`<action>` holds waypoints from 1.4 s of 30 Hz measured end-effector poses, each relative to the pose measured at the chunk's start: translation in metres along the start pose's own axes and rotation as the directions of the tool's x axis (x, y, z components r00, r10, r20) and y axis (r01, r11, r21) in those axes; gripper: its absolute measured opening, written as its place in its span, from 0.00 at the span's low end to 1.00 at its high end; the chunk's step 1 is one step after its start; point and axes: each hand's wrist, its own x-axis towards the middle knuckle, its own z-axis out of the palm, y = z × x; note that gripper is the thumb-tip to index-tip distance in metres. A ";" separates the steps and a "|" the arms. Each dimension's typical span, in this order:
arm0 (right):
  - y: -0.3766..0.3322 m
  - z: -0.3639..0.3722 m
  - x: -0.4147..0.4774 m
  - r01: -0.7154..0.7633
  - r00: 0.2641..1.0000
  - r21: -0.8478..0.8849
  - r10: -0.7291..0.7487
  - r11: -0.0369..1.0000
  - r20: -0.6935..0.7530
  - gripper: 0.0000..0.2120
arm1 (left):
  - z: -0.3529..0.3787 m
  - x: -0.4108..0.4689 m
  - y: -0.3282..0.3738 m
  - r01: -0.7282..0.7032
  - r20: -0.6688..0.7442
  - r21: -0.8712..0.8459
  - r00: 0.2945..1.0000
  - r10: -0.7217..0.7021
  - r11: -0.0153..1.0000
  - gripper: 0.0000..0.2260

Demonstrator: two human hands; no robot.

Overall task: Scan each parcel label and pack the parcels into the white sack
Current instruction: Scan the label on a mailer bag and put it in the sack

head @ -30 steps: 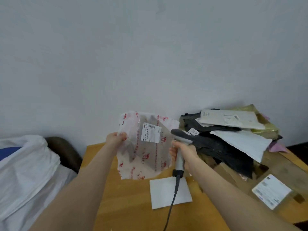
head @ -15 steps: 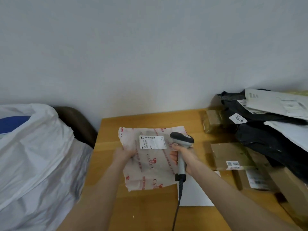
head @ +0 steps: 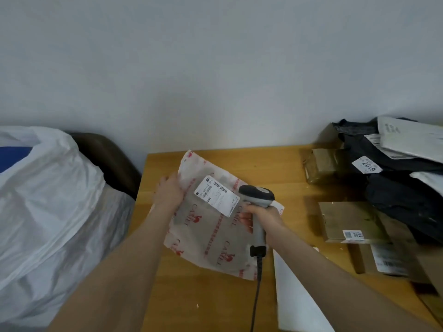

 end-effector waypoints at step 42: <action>0.040 0.044 0.017 -0.002 1.000 -0.119 0.004 0.993 0.015 0.11 | 0.060 -0.056 -0.065 -0.152 0.390 0.068 0.914 0.114 0.986 0.28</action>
